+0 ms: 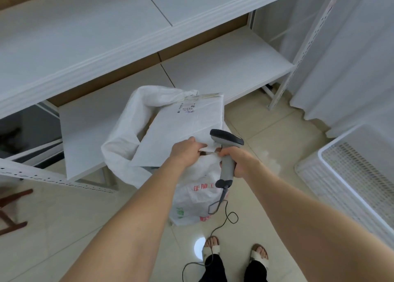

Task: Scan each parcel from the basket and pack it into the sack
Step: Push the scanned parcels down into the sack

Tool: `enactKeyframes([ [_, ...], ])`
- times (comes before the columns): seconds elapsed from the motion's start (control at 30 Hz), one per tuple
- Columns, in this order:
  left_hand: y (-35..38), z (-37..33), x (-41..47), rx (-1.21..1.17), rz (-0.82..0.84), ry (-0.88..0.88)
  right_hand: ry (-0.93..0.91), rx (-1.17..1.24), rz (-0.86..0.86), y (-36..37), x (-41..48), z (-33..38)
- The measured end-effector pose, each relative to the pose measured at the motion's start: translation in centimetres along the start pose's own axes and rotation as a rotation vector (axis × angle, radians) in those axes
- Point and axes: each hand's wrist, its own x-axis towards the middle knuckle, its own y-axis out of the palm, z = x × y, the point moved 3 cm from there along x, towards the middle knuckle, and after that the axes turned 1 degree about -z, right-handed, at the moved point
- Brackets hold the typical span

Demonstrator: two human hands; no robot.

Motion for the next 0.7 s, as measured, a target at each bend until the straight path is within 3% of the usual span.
enactKeyframes([
  [0.17, 0.8, -1.1, -0.6, -0.09, 0.439, -0.177, -0.125, 0.159, 0.05, -0.3, -1.6, 2.4],
  [0.3, 2.1, 0.8, -3.0, -0.014, 0.637, -0.369, -0.193, 0.254, -0.068, -0.8, -2.0, 3.1],
  [0.47, 3.9, 3.1, -5.3, 0.186, 0.723, -0.4, -0.275, 0.059, -0.23, -0.1, -2.0, 3.0],
  [0.57, 3.3, 5.7, -5.9, 0.138, 0.715, -0.461, -0.263, -0.015, -0.315, 0.4, -1.8, 3.3],
  [0.7, 2.6, 7.7, -6.6, 0.113, 0.742, -0.546, -0.264, -0.04, -0.307, 1.6, -1.3, 3.3],
])
